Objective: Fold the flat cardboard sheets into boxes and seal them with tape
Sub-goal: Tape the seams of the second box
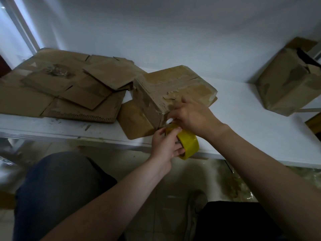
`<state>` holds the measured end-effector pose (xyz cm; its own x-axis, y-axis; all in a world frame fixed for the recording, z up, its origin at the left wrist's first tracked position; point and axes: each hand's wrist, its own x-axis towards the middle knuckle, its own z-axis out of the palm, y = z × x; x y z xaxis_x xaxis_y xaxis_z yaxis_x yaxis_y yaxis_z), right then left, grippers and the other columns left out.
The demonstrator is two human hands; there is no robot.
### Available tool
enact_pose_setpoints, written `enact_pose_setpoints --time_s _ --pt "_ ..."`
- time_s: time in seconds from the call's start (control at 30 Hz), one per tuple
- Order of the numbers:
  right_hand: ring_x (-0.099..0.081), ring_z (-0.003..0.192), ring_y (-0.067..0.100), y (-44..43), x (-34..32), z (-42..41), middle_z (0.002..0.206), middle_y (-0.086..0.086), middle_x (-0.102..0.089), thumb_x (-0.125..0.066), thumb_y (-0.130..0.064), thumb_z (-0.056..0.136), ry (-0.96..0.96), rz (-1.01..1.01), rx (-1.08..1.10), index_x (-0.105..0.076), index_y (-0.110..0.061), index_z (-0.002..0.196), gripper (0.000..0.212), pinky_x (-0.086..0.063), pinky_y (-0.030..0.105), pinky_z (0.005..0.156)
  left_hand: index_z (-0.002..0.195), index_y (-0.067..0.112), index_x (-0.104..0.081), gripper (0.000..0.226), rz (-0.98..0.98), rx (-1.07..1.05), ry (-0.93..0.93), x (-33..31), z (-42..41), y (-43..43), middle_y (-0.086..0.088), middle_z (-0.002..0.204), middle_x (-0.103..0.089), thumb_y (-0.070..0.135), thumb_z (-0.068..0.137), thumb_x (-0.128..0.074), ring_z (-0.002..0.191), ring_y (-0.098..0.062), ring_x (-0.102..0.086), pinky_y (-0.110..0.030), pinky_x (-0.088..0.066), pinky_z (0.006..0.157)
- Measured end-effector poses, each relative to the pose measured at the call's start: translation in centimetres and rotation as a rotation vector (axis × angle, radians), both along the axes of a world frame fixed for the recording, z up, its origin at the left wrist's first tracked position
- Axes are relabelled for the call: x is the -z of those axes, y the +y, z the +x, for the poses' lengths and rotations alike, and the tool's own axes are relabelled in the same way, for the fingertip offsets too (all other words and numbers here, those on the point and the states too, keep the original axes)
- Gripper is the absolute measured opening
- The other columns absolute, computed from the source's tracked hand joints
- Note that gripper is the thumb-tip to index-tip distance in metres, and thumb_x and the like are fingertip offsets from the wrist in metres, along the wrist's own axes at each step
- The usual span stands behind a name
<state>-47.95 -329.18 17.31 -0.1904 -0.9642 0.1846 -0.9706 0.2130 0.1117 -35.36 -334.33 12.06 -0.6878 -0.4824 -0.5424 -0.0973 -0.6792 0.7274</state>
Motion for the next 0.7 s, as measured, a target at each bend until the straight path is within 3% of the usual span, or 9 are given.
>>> enact_pose_setpoints --time_s 0.17,0.3,0.5,0.7 --pt "-0.046 0.106 0.024 -1.0 -0.5 0.2 0.102 -0.009 -0.066 -0.056 -0.038 0.098 0.071 0.050 0.040 -0.076 -0.033 0.100 0.021 -0.027 0.032 0.070 0.133 0.024 -0.053 0.048 0.005 0.000 -0.007 -0.4 0.0 -0.3 -0.014 0.112 -0.071 0.025 0.090 -0.075 0.086 -0.025 -0.075 -0.026 -0.055 0.051" --pt "-0.052 0.093 0.025 1.0 -0.3 -1.3 0.098 -0.011 -0.069 -0.072 -0.028 0.087 0.071 0.002 0.091 -0.078 -0.037 0.094 0.013 -0.026 0.031 0.068 0.134 0.022 -0.051 0.053 -0.003 0.003 -0.021 -0.2 -0.1 -0.4 -0.016 0.111 -0.071 0.025 0.088 -0.077 0.079 -0.025 -0.075 -0.026 -0.054 0.048" --pt "-0.056 0.100 0.031 6.2 1.0 -3.6 0.096 -0.002 -0.073 -0.073 -0.032 0.089 -0.008 -0.117 0.358 -0.077 -0.032 0.104 0.015 -0.050 0.036 0.068 0.138 0.025 -0.047 0.060 -0.076 0.013 -0.035 0.3 0.0 -0.4 -0.013 0.108 -0.071 0.025 0.087 -0.079 0.077 -0.024 -0.076 -0.028 -0.055 0.052" --pt "-0.059 0.086 0.031 8.6 4.7 -3.4 0.091 0.001 -0.061 -0.071 -0.029 0.088 -0.069 -0.136 0.483 -0.078 -0.031 0.107 0.021 -0.038 0.029 0.060 0.142 0.024 -0.046 0.062 -0.224 0.051 -0.057 0.3 0.5 -0.2 -0.014 0.117 -0.068 0.027 0.089 -0.077 0.084 -0.027 -0.075 -0.026 -0.055 0.051"
